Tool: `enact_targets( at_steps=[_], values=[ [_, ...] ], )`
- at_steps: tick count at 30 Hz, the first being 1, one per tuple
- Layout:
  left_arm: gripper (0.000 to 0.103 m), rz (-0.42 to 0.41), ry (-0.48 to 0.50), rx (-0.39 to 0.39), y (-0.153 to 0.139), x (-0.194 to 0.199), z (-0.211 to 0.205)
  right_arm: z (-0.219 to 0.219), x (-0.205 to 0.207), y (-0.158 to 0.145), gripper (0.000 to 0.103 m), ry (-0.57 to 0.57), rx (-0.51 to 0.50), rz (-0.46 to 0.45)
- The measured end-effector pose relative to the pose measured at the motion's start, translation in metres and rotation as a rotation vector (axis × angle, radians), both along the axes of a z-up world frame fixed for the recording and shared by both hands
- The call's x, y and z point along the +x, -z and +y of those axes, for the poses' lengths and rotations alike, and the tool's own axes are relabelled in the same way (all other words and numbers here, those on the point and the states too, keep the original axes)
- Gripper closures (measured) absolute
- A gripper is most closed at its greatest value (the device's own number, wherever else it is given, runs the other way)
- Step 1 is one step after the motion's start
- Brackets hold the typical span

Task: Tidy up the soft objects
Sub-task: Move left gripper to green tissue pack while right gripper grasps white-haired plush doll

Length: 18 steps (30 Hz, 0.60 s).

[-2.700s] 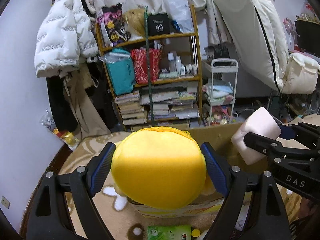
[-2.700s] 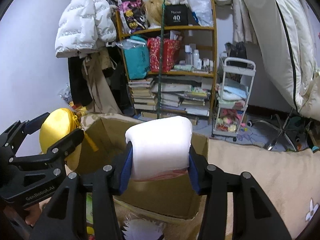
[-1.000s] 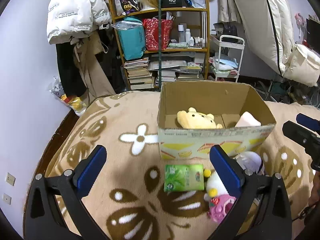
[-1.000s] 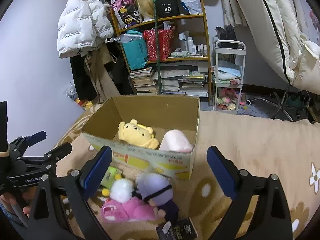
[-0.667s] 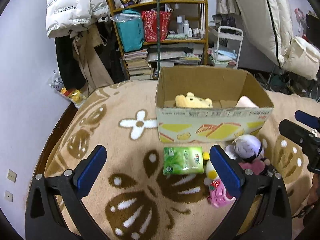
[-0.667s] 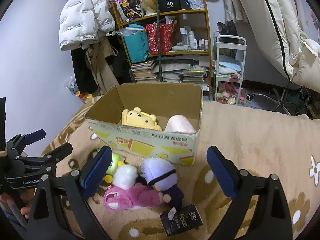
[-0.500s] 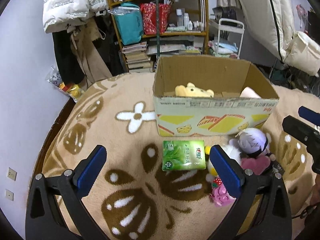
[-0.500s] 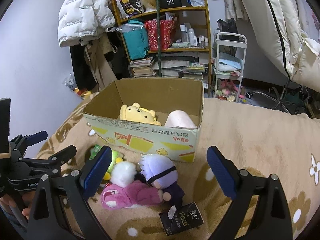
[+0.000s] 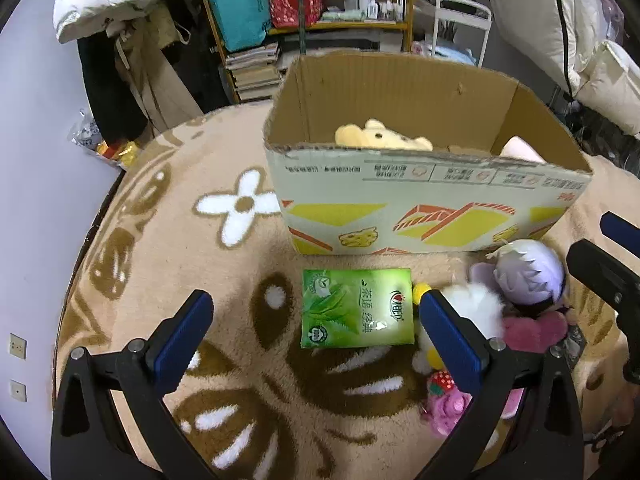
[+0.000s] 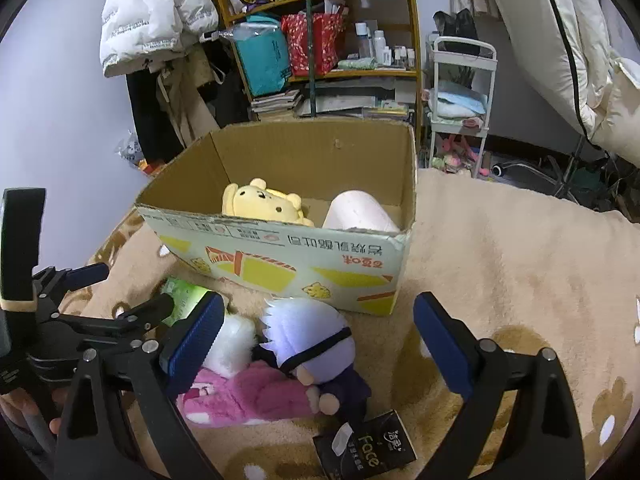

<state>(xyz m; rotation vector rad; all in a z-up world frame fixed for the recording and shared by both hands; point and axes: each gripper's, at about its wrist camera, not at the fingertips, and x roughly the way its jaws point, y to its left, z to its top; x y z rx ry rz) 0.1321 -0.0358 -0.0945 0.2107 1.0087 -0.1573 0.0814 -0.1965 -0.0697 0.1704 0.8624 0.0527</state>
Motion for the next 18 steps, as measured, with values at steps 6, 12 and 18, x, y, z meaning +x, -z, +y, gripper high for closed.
enact_targets(
  at_steps=[6,12,18],
  values=[
    [0.001,0.088,-0.008,0.01,0.025,0.012,-0.002,0.004,0.007,0.014,0.003,0.0,-0.008,0.042],
    [0.001,0.124,0.01,-0.002,0.035,0.016,-0.006,0.006,0.016,0.03,0.024,-0.005,0.001,0.116],
    [0.001,0.142,0.009,-0.028,0.042,0.02,-0.005,0.009,0.019,0.042,0.041,-0.026,0.002,0.164]
  ],
)
